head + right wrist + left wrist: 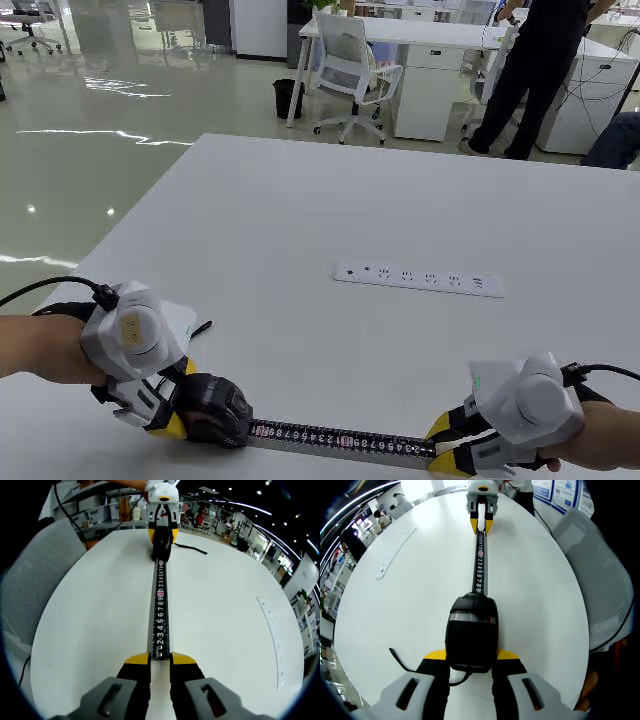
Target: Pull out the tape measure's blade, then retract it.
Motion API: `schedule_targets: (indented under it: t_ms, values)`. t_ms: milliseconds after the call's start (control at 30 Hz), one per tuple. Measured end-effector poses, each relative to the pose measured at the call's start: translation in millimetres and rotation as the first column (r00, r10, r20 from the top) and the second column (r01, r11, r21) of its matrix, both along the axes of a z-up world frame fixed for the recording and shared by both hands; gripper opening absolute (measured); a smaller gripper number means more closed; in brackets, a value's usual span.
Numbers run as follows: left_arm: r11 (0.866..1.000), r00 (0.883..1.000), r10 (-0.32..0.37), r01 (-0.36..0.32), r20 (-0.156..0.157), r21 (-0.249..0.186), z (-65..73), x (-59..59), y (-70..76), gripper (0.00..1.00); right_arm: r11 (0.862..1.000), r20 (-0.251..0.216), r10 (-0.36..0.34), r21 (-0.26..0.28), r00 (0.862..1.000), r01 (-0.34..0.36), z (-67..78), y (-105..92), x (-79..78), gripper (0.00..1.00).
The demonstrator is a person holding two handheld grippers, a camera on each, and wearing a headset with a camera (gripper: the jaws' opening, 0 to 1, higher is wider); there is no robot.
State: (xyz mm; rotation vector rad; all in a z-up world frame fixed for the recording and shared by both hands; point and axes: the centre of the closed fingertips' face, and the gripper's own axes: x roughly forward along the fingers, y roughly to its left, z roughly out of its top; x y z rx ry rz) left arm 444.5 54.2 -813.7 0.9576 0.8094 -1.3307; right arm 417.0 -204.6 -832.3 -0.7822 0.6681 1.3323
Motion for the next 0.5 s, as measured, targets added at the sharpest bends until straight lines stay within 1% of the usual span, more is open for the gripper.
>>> schedule_targets:
  t_ms: [500]
  values:
    - [1.0,1.0,0.003,-0.003,0.001,0.0,-0.4,0.8,-0.3,0.27,1.0,0.001,-0.001,-0.008,1.0,0.001,-0.2,-6.2,1.1,0.13]
